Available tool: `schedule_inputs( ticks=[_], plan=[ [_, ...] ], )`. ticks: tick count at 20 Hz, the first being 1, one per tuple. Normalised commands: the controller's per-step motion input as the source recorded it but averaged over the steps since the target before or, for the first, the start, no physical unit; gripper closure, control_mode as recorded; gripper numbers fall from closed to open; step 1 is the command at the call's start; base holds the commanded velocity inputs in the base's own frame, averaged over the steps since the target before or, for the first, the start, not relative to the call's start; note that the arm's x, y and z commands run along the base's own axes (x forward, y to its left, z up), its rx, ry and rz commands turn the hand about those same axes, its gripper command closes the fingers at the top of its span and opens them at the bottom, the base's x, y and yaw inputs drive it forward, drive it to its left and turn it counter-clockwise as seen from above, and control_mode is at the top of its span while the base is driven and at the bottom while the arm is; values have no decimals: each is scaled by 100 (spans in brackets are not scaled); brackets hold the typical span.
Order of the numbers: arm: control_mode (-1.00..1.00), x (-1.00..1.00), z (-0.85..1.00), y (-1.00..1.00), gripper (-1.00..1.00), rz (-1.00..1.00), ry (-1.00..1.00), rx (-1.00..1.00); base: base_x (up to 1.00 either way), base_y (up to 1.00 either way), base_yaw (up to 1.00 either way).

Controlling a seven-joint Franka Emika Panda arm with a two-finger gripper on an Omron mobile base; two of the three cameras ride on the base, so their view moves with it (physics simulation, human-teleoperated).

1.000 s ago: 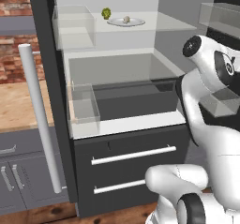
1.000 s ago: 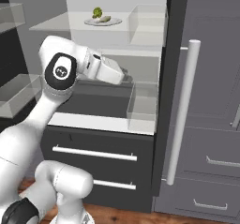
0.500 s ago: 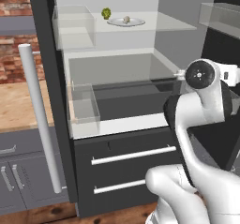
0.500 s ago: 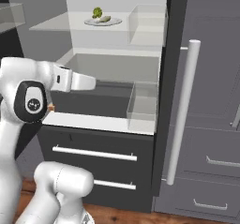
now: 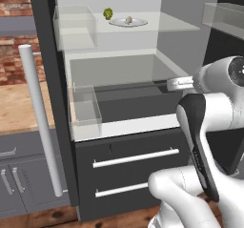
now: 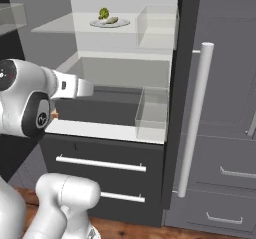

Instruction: Retrieve the fish from the fridge and place it on the saucepan with marinade on the stove.

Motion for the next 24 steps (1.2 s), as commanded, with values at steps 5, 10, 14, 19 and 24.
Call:
schedule_inputs(
  ticks=[5, 10, 14, 19, 24],
  plan=[
    [-100, 0, 0, 0, -100, 1, 0, 1, 0, 0, 0],
    [-100, 0, 0, 0, -100, 0, 0, 0, 0, 0, 0],
    [-100, 0, 0, 0, -100, 0, 0, 0, 0, 0, 0],
    [-100, 0, 0, 0, -100, 0, 0, 0, 0, 0, 0],
    [-100, 0, 0, 0, -100, 0, 0, 0, 0, 0, 0]
  ],
)
